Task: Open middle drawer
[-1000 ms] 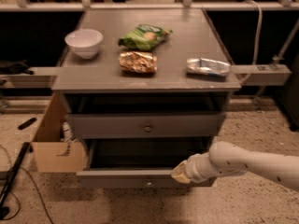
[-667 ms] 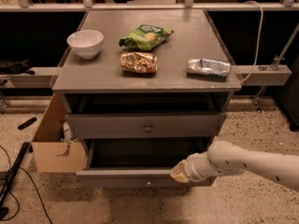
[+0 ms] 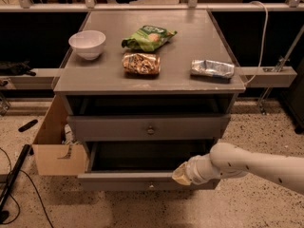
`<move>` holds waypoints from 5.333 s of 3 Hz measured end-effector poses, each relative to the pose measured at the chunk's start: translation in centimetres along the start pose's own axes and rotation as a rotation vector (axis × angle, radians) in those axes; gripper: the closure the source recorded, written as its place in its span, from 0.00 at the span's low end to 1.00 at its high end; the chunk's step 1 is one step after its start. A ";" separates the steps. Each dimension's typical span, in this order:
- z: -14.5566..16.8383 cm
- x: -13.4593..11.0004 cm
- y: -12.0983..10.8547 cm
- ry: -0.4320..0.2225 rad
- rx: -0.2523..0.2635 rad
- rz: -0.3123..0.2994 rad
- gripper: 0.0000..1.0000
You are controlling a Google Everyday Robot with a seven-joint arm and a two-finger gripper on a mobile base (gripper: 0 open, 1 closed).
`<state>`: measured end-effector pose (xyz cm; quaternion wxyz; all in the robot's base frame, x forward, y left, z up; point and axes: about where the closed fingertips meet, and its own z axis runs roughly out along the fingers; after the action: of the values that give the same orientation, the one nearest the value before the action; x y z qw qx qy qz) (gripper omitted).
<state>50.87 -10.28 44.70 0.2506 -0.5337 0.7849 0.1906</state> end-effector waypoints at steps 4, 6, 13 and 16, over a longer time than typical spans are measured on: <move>2.0 0.9 -0.2 0.004 0.007 0.019 0.00; 4.0 1.9 -1.8 0.008 0.019 0.037 0.16; 2.0 1.8 -0.6 0.008 0.004 0.050 0.82; 2.0 1.8 -0.6 0.008 0.004 0.050 0.12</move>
Offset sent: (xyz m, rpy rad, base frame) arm 0.0000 0.0000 0.0000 0.0000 0.0000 0.0000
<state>51.29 -10.68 42.02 0.2437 -0.5141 0.7994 0.1930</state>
